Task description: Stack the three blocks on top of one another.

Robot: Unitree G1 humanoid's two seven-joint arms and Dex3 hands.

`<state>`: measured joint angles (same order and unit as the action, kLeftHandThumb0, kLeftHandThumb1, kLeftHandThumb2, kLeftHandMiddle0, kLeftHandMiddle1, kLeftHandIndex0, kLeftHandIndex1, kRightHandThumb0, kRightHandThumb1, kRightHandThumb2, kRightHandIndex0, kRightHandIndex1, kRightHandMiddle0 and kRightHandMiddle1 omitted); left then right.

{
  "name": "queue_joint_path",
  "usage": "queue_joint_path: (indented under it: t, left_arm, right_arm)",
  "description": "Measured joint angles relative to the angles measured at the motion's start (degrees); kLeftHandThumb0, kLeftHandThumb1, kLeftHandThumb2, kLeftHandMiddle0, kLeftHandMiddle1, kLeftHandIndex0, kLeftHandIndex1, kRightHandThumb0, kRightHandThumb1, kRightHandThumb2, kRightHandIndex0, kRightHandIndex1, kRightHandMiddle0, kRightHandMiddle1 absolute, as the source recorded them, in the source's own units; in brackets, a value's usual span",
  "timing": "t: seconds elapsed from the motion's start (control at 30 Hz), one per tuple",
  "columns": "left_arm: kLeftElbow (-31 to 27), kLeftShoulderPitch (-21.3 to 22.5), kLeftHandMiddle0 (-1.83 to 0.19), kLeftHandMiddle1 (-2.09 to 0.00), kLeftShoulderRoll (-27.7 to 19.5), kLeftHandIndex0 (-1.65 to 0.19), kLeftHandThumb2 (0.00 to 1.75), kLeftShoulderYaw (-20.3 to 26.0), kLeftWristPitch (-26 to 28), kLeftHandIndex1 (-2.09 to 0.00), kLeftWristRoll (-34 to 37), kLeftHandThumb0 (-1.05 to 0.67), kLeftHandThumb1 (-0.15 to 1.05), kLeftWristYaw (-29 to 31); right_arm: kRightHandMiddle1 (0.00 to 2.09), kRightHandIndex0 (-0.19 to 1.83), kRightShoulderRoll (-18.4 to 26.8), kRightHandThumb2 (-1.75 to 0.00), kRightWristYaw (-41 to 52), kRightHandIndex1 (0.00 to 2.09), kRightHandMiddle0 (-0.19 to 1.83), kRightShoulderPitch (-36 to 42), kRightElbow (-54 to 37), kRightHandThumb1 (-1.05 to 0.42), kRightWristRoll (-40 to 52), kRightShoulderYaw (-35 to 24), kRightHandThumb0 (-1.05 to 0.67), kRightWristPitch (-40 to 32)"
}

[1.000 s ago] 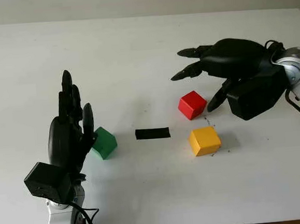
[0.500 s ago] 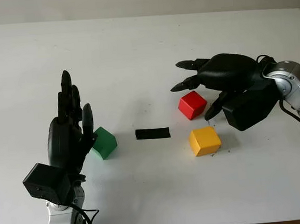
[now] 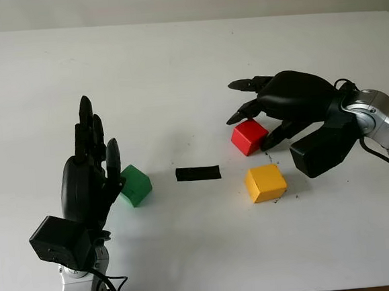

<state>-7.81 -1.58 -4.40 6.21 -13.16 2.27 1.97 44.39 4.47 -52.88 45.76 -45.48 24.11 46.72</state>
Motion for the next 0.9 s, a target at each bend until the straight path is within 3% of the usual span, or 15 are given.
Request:
queue_joint_path:
  t: [0.4, 0.63, 0.9]
  left_arm:
    - [0.0, 0.0, 0.08, -0.05, 0.0, 0.09, 0.61, 0.0, 0.0, -0.06, 0.1, -0.77, 1.05, -0.2]
    - [-0.1, -0.1, 0.08, -0.05, 0.0, 0.09, 0.6, -0.1, 0.0, -0.06, 0.1, -0.77, 1.05, -0.2]
    - [-0.1, -0.2, 0.08, -0.06, 0.1, 0.09, 0.58, -0.1, 0.0, -0.06, -0.1, -0.79, 1.05, -0.3]
  right_arm:
    - [1.28, 0.33, -0.2, -0.05, -0.8, 0.07, 0.46, 0.0, 1.8, -0.95, 1.3, 0.0, -0.37, 1.8]
    - [1.31, 0.32, -2.3, -0.05, 2.4, 0.06, 0.43, -0.6, 3.9, -0.92, 9.2, -2.3, -0.38, 2.5]
    - [1.28, 0.29, -6.1, -0.05, 14.3, 0.04, 0.46, -3.5, 1.0, -0.91, 21.3, -6.1, -0.37, -0.2]
